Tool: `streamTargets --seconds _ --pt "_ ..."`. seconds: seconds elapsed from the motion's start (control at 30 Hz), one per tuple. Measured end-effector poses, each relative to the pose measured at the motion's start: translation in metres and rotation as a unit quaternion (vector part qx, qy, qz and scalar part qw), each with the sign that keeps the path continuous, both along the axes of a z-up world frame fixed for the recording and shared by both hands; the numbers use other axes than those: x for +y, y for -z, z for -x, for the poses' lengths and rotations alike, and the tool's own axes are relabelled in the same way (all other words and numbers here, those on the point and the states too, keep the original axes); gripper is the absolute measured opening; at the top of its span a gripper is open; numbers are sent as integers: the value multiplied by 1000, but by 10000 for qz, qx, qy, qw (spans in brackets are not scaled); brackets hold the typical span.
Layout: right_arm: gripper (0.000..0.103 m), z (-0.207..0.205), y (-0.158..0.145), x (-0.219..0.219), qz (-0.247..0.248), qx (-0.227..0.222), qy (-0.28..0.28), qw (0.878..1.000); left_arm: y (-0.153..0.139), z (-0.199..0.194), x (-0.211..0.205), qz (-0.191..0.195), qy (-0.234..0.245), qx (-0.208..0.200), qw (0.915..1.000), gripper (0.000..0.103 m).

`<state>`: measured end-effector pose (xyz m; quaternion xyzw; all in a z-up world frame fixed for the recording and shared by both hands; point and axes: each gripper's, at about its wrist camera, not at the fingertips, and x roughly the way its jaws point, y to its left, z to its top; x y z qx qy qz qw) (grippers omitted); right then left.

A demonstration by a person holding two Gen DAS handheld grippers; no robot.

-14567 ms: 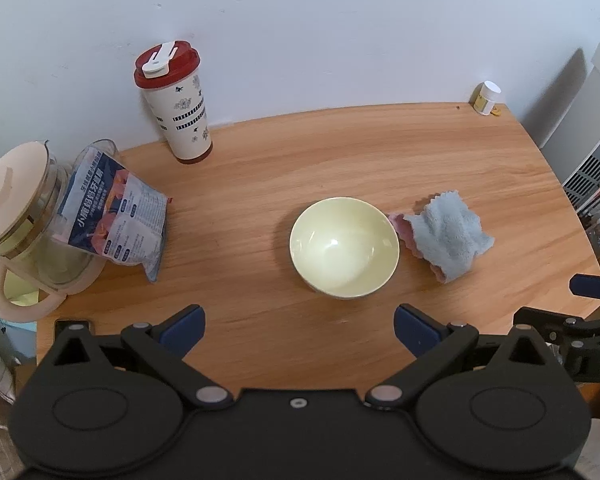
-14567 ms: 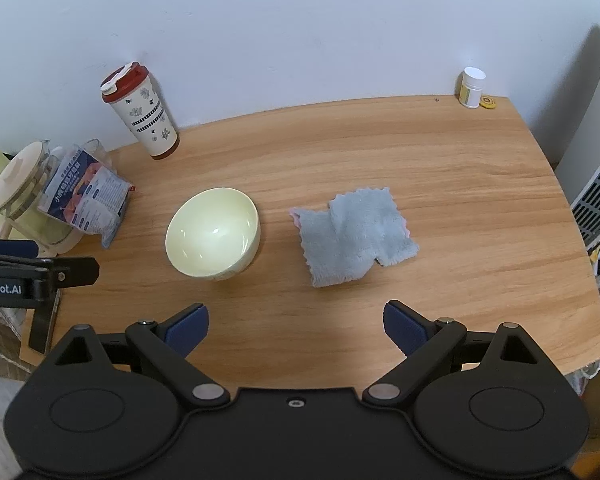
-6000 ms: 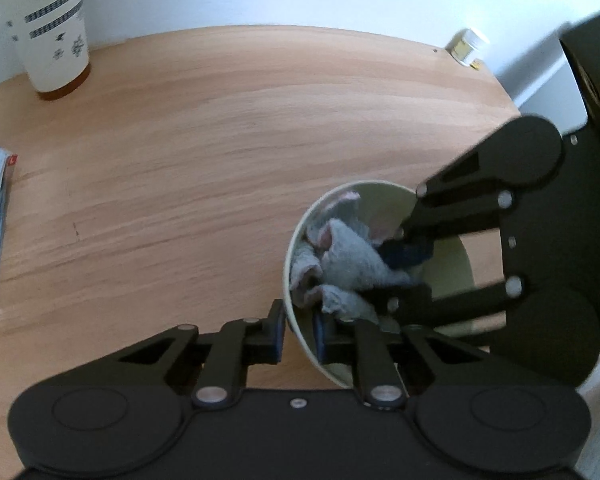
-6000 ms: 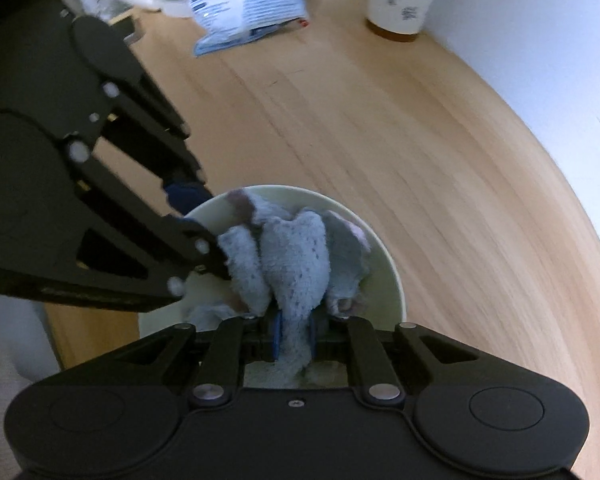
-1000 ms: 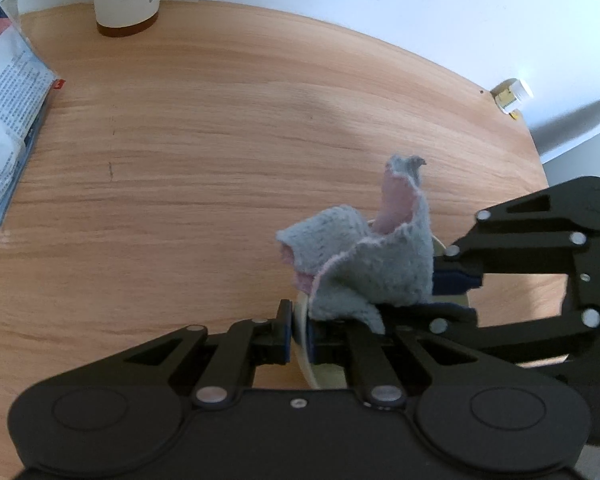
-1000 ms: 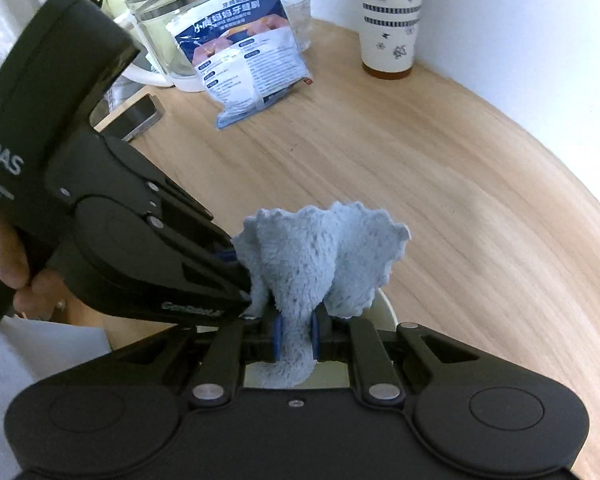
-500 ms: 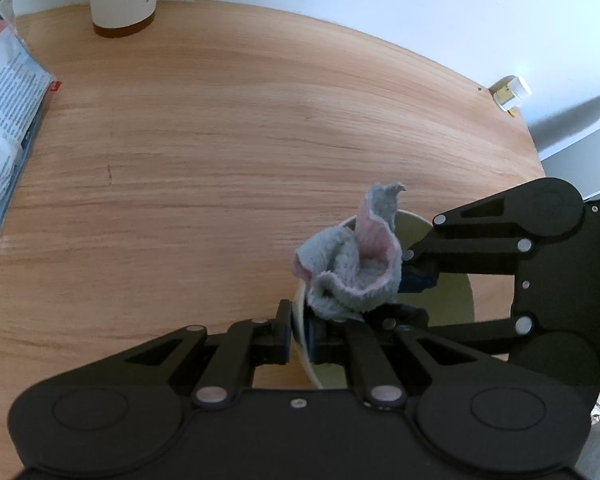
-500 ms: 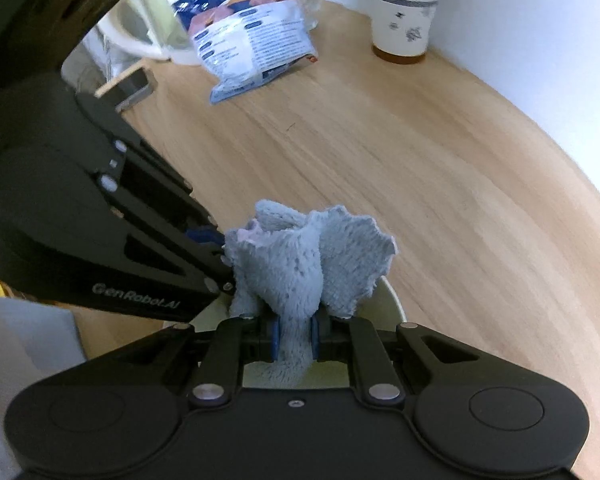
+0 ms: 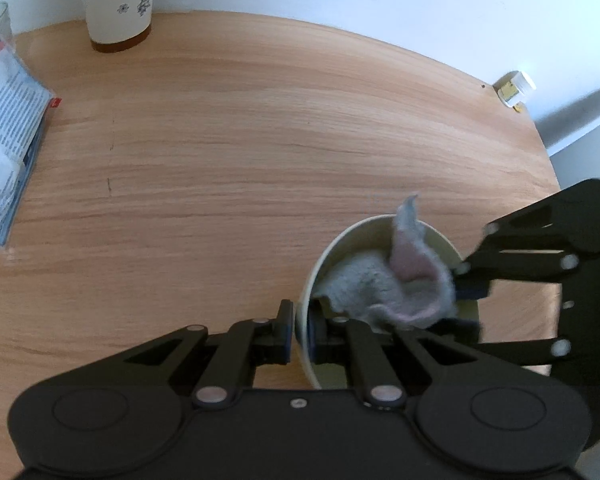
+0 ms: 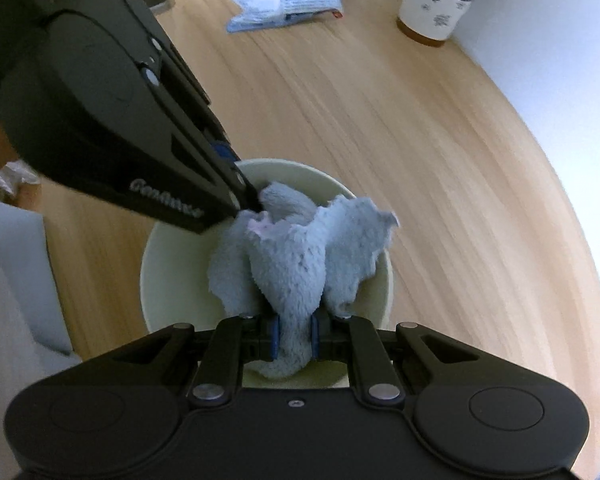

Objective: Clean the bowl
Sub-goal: 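Keep wiping the bowl interior with the cloth in the right tool while left holds bowl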

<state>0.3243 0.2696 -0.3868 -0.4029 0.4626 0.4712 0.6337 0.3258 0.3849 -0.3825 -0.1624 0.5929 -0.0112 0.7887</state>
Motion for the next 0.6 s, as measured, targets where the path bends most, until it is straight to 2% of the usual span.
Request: streamTargets --seconds 0.1,0.3,0.6 --pt "15 7 -17 -6 -9 -278 118 9995 1 1 1 3 31 -20 10000 6" --pt "16 7 -20 -6 -231 -345 12 9991 2 1 3 57 133 -34 9999 7" --pt "16 1 10 14 -250 133 -832 9961 0 0 -4 -140 571 -24 9983 8"
